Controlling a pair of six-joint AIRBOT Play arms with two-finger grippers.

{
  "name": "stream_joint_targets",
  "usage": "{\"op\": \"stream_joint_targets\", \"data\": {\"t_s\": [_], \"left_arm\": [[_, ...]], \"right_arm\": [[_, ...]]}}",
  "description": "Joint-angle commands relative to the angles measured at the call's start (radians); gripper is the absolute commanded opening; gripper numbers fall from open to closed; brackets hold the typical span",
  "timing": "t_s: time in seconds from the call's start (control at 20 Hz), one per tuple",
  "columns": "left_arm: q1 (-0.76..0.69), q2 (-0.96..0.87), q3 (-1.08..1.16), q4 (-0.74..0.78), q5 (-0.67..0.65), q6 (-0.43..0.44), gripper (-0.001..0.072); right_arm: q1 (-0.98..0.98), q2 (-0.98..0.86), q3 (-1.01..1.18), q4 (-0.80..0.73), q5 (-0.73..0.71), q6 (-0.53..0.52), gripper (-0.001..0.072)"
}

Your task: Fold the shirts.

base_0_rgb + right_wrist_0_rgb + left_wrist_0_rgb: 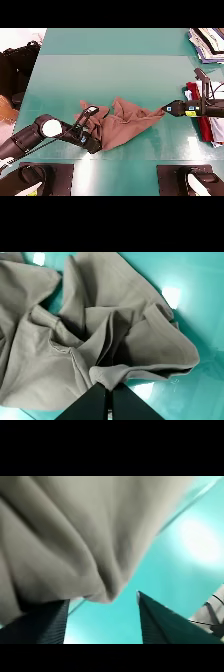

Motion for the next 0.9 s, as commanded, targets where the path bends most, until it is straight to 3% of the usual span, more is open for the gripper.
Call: {"op": "stream_joint_targets", "data": {"t_s": [0.0,0.15,0.3,0.5,0.65,0.85], "left_arm": [[-0.006,0.001,0.029,-0.035,-0.014,0.002,0.05],[0.118,0.001,0.222,0.077,-0.13,0.006,0.05],[0.306,0.001,0.37,0.257,-0.122,0.01,0.0501],[0.556,-0.058,0.347,0.277,-0.112,0.032,0.0501],[0.605,-0.169,0.312,0.204,-0.091,0.066,0.0501],[0.586,-0.328,0.309,-0.108,-0.08,0.256,0.05]], "right_arm": [[0.0,0.029,-0.041,-0.005,-0.023,0.015,0.0013],[0.0,0.029,-0.041,-0.005,-0.024,0.015,0.0013],[0.0,0.029,-0.041,-0.005,-0.022,0.015,0.0014],[0.0,0.029,-0.041,-0.006,-0.027,0.015,0.0013],[0.0,0.029,-0.041,-0.005,-0.039,0.015,0.0013],[0.0,0.027,-0.041,-0.005,-0.043,0.016,0.0013]]}}
